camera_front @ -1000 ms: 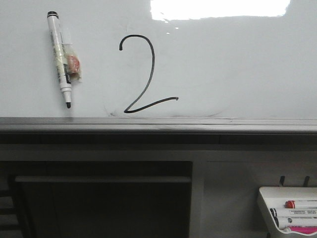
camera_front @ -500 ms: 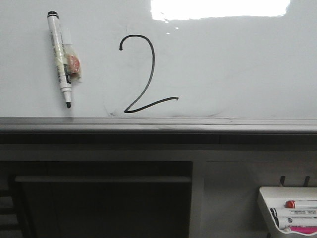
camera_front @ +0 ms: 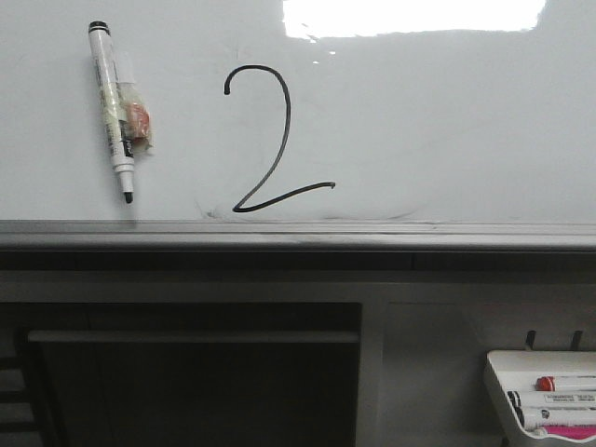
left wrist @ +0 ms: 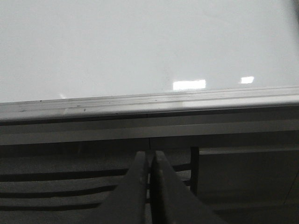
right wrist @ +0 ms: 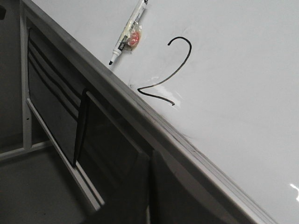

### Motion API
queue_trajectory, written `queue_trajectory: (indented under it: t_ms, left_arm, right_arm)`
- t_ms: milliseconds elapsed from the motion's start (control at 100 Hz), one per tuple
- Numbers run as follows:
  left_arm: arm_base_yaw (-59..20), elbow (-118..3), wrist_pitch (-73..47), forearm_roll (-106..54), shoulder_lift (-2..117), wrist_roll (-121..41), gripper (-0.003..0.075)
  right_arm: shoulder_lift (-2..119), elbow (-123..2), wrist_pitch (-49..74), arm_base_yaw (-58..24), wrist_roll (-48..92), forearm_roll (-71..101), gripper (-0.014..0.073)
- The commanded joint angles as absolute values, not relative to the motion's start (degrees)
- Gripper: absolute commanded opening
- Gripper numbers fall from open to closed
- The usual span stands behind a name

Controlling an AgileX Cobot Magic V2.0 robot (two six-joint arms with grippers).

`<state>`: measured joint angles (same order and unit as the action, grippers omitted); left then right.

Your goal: Write number 2 on whiteboard

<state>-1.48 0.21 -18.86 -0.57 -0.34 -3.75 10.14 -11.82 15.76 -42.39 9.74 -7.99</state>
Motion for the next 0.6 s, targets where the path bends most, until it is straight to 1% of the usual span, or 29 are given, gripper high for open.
queue_trajectory:
  t_ms: [0,170,250,320,420,510,590]
  left_arm:
    - [-1.28,1.73,-15.99,-0.74,-1.88,-3.5,-0.0019]
    - [-1.28,1.73,-15.99,-0.74,-1.88,-3.5,-0.0019]
    - [-1.28,1.73,-15.99,-0.74,-1.88,-3.5,-0.0019]
    - [-1.28,1.73,-15.99,-0.74,-1.88,-3.5,-0.0019]
    - [-1.28,1.73,-15.99,-0.74,-1.88,-3.5,-0.0019]
    - [-1.28,1.73,-15.99,-0.74,-1.88,-3.5,-0.0019]
    - [-1.28,1.73,-15.99,-0.74,-1.88,-3.5,-0.0019]
  right_arm:
    - [10.61,-13.27,11.34,-42.15,9.83,-8.67,-0.006]
    - [10.61,-13.27,11.28,-41.66,9.83,-8.67,-0.006]
    - [10.61,-13.27,10.6,-38.83,6.91,-8.67,-0.006]
    - [10.61,-13.27,10.2,-33.62,4.03,-8.67,-0.006]
    - [10.61,-12.75,9.56,-22.83,3.32,-8.67,-0.006]
    - [10.61,-10.67,5.02,-13.13,3.32,-7.24,-0.006]
    - [10.61,-7.73,0.0,-6.88,3.32,-6.76,-0.006]
